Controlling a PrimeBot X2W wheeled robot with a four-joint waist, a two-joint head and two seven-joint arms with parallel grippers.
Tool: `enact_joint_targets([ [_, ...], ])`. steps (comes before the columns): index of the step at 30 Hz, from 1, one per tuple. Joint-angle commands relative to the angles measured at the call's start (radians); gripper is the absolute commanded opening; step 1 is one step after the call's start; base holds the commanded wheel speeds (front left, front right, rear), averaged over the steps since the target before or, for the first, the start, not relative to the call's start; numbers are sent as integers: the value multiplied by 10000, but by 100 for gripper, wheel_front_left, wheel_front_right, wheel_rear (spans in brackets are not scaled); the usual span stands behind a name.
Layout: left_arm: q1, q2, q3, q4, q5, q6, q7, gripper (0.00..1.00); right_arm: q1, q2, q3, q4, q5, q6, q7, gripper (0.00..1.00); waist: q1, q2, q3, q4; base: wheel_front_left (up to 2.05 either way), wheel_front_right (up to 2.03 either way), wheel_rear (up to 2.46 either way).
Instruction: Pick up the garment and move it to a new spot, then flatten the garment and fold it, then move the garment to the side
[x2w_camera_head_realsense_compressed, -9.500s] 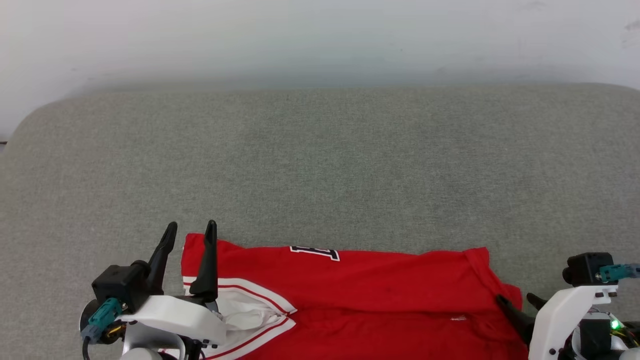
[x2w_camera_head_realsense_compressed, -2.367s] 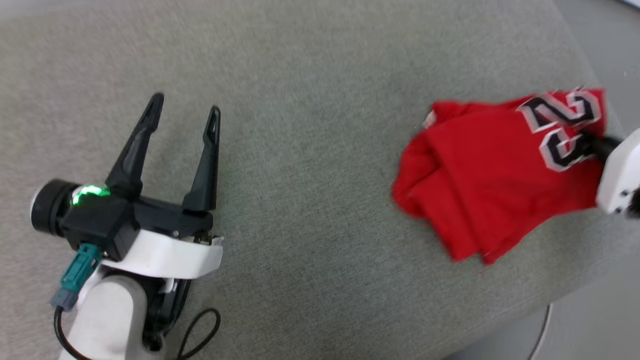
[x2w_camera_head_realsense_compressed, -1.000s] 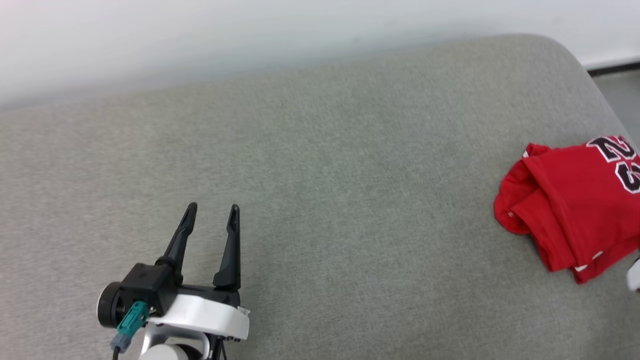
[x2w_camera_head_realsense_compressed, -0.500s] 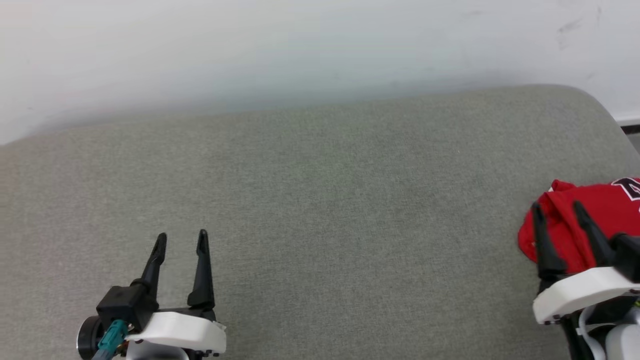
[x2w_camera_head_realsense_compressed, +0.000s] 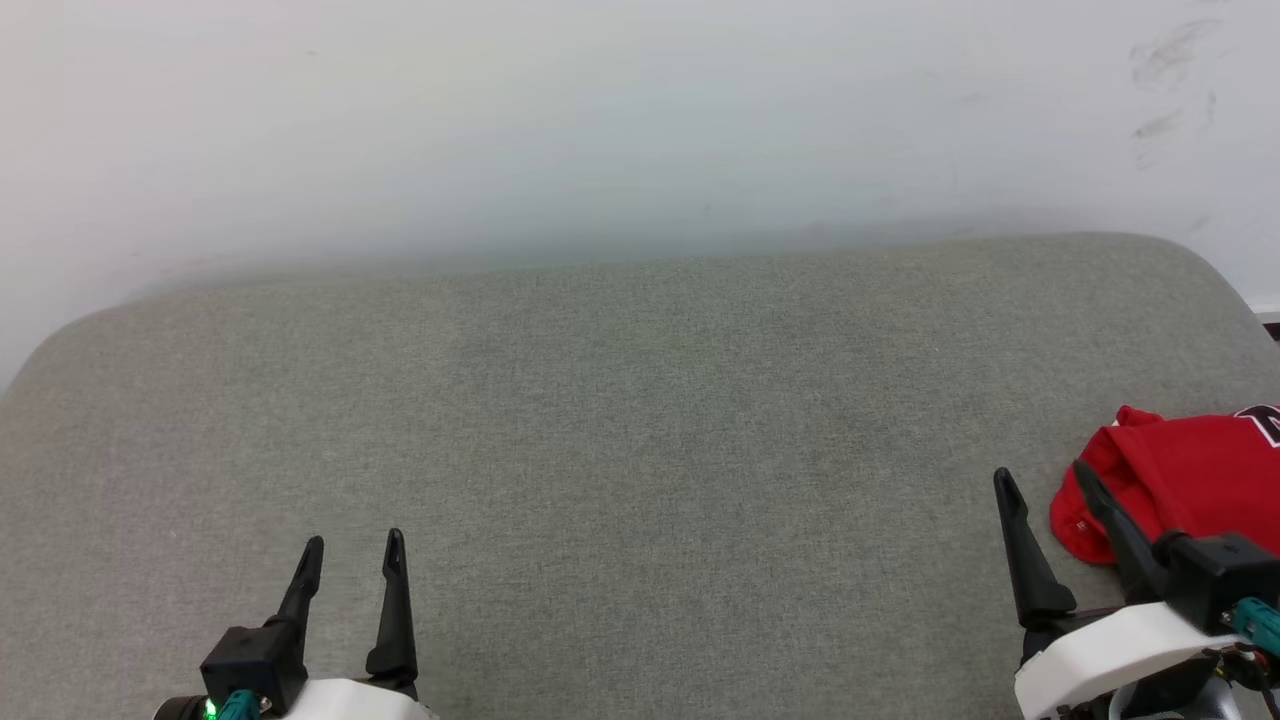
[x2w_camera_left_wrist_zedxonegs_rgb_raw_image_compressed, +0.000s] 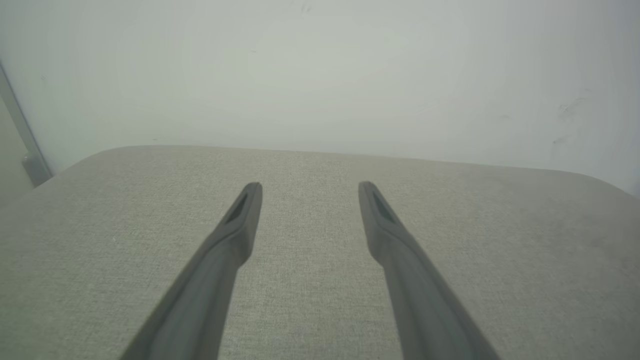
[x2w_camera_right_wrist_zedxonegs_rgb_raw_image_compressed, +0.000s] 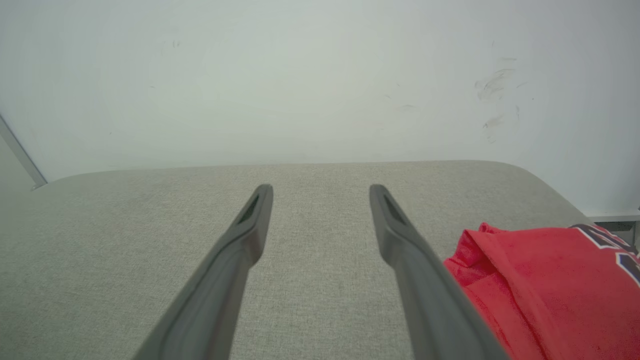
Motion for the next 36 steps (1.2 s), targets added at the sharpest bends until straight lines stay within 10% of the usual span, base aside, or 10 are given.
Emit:
enact_joint_targets([
  [1, 75, 54, -54, 48, 43, -54, -65, 100, 139, 52, -29, -65, 5, -7, 14, 100, 1, 0, -14, -1, 0, 0, 0],
  [26, -197, 3, -213, 278, 437, -163, -58, 100, 13, -171, -64, 140, 39, -7, -38, 100, 1, 0, -19, 97, 0, 0, 0],
  [27, -78, -16, -215, 281, 394, -173, -13, 0, 93, -127, -65, 165, 7, 0, -11, 0, 1, 0, -19, 97, 0, 0, 0],
  [36, -149, -181, 0, 636, -836, -346, 376, 0, 8, -55, -148, 654, 1290, 0, 143, 0, 2, 0, -2, 128, 0, 0, 0],
])
